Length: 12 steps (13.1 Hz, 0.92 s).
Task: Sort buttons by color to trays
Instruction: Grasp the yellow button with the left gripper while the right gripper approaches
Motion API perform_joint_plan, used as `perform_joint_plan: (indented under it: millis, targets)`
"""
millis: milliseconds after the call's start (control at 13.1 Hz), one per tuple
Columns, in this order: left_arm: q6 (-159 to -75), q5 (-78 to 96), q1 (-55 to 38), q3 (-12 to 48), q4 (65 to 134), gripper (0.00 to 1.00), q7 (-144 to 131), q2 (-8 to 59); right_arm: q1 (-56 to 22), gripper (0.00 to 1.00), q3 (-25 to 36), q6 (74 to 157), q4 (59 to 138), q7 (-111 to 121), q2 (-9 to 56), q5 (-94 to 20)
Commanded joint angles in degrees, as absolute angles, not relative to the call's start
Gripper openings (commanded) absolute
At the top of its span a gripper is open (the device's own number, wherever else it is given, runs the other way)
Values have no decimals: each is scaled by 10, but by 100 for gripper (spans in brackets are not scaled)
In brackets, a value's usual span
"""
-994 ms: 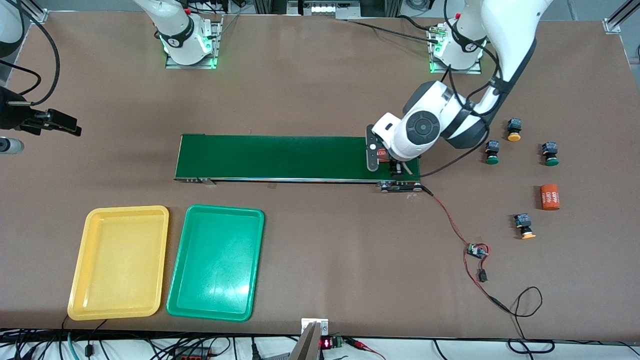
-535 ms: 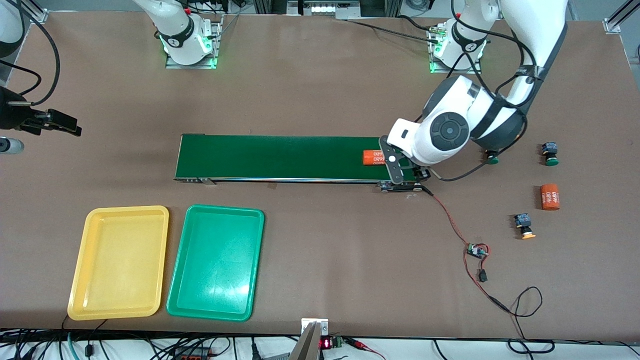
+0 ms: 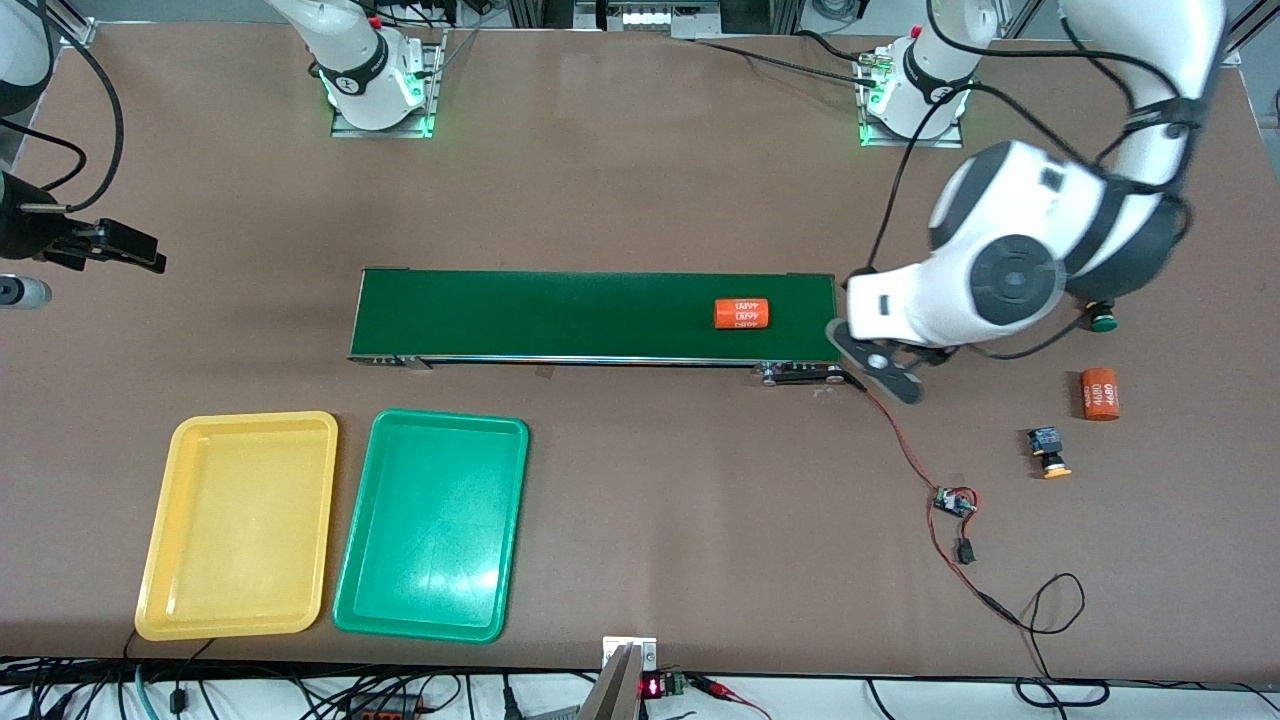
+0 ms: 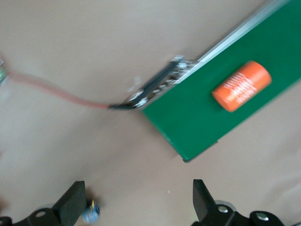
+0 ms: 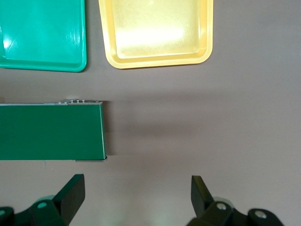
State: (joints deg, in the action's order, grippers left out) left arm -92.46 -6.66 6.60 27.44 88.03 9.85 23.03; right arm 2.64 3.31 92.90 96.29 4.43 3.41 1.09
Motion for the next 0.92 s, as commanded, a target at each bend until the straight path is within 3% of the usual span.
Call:
perform_joint_plan:
  millis: [0,459,841]
  targets:
    - [-905,-76,115,277,861,100,20,232,20,100,32,929,968,31,30,6]
    - [-932,-156,177,264,756,100,23,371,18,100,31,939,997,29,13,6]
    - [-1111,-163,193,193,836,100,-57,385,-2,100,30,992,1103,23,-57,6]
